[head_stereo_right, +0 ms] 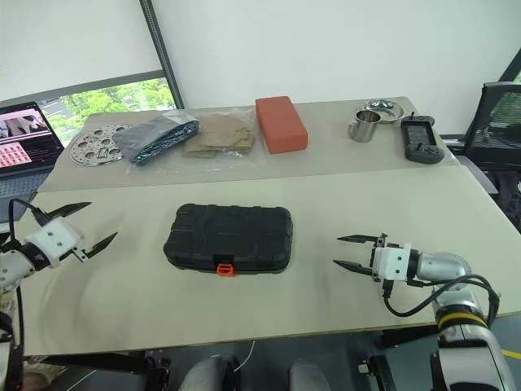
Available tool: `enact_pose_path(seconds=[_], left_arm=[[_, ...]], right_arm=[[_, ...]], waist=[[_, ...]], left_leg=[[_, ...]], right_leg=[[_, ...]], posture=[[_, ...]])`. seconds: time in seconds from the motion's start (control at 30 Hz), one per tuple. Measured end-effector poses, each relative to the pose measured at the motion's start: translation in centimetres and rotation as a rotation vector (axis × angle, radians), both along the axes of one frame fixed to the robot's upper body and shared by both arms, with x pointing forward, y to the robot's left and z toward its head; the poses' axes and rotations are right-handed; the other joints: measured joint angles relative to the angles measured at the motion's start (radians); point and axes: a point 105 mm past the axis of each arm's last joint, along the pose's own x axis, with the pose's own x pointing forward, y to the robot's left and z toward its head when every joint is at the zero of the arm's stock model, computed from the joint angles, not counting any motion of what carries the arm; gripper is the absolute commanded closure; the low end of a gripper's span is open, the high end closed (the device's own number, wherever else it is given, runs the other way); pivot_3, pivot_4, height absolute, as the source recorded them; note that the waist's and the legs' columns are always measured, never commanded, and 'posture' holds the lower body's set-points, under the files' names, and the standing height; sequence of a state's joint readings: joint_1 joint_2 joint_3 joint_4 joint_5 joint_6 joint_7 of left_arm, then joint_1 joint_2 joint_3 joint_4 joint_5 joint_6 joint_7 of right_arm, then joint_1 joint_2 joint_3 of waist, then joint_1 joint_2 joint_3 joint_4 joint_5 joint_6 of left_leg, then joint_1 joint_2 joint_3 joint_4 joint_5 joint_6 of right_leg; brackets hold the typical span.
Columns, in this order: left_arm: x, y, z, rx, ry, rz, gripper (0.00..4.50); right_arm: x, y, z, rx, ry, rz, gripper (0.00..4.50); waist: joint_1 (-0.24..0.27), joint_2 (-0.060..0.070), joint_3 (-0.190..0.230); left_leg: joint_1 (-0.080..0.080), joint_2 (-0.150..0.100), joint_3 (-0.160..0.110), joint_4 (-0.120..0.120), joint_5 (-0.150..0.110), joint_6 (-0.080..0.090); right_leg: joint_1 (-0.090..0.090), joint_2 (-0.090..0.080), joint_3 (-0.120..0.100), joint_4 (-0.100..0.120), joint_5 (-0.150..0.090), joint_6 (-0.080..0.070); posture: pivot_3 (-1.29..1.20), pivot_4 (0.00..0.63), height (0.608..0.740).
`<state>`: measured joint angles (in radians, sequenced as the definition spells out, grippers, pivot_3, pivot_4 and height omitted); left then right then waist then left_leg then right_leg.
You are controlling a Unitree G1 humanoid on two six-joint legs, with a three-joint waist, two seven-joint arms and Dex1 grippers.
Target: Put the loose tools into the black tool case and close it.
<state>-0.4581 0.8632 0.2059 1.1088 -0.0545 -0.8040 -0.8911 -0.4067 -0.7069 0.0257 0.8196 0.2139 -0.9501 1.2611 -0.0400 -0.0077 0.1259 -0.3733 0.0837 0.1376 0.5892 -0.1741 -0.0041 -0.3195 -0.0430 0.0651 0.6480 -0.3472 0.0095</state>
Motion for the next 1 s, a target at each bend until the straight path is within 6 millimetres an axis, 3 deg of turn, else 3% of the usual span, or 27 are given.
enact_pose_path(seconds=[0.13,0.17,0.2,0.3,0.43,0.57,0.67,0.77,0.9,1.0], left_arm=[[0.9,-2.5,0.4,-0.225,0.069,-0.112,0.04],[1.6,-4.4,0.9,-0.327,0.089,-0.178,0.04],[2.1,-5.7,1.4,-0.385,0.105,-0.224,0.00],[3.1,-9.1,3.3,-0.503,0.140,-0.355,0.00],[3.9,-13.5,6.1,-0.527,0.165,-0.539,0.00],[4.2,-17.6,5.5,-0.457,0.246,-0.684,0.00],[4.5,-20.0,5.0,-0.410,0.295,-0.755,0.00],[4.3,-20.5,4.9,-0.380,0.322,-0.787,0.00],[3.9,-20.4,3.7,-0.332,0.404,-0.799,0.00],[4.0,-20.1,2.7,-0.317,0.443,-0.772,0.00]], right_arm=[[-1.0,0.8,0.4,0.133,0.222,-0.042,1.80],[-2.1,1.8,0.6,0.187,0.367,-0.037,1.80],[-3.1,2.8,0.6,0.199,0.462,-0.014,2.32],[-4.8,5.9,0.8,0.229,0.630,0.044,3.08],[-5.5,8.8,0.7,0.273,0.748,0.042,4.44],[-5.1,12.3,-0.1,0.317,0.811,0.052,4.48],[-3.4,15.0,0.0,0.375,0.778,0.021,4.48],[-1.3,15.5,-0.4,0.425,0.744,-0.065,4.48],[3.4,13.6,-0.4,0.541,0.632,-0.289,4.48],[7.0,11.3,1.7,0.641,0.472,-0.429,4.48]], waist=[[0.001,0.000,0.000],[0.007,0.001,0.000],[0.009,0.000,-0.001],[0.015,-0.002,-0.001],[0.021,-0.002,-0.001],[0.024,-0.002,-0.001],[0.023,-0.002,-0.001],[0.020,-0.002,-0.001],[0.022,-0.002,-0.001],[0.023,-0.002,-0.001]], left_leg=[[-0.003,0.000,-0.003,0.000,0.000,-0.001],[-0.006,0.000,-0.005,0.001,0.000,-0.001],[-0.007,0.001,-0.007,0.002,0.000,-0.002],[-0.011,0.000,-0.011,0.004,0.000,-0.002],[-0.011,-0.001,-0.011,0.004,0.000,-0.002],[-0.014,-0.001,-0.011,0.005,0.001,-0.003],[-0.018,0.000,-0.011,0.006,0.002,-0.005],[-0.018,0.001,-0.010,0.006,0.003,-0.006],[-0.018,0.001,-0.007,0.005,0.003,-0.007],[-0.018,0.001,-0.007,0.004,0.003,-0.007]], right_leg=[[-0.001,0.001,0.001,0.000,0.000,0.000],[-0.003,0.001,0.000,0.000,0.000,0.000],[-0.003,0.002,-0.001,0.000,0.000,0.000],[-0.006,0.005,0.000,0.000,0.000,0.001],[-0.006,0.007,0.000,-0.001,0.000,0.001],[-0.010,0.009,0.001,-0.001,0.000,0.001],[-0.015,0.012,0.002,0.000,0.001,0.001],[-0.015,0.014,0.004,0.000,0.001,0.001],[-0.015,0.014,0.004,0.001,0.001,0.000],[-0.016,0.014,0.004,0.001,0.001,0.000]], posture=[[0.00,0.150,0.740],[0.00,0.150,0.740],[0.00,0.150,0.740],[0.00,0.150,0.740],[0.00,0.150,0.740],[0.00,0.150,0.740],[0.00,0.150,0.740],[0.00,0.150,0.740],[0.00,0.150,0.740],[0.00,0.150,0.740]])
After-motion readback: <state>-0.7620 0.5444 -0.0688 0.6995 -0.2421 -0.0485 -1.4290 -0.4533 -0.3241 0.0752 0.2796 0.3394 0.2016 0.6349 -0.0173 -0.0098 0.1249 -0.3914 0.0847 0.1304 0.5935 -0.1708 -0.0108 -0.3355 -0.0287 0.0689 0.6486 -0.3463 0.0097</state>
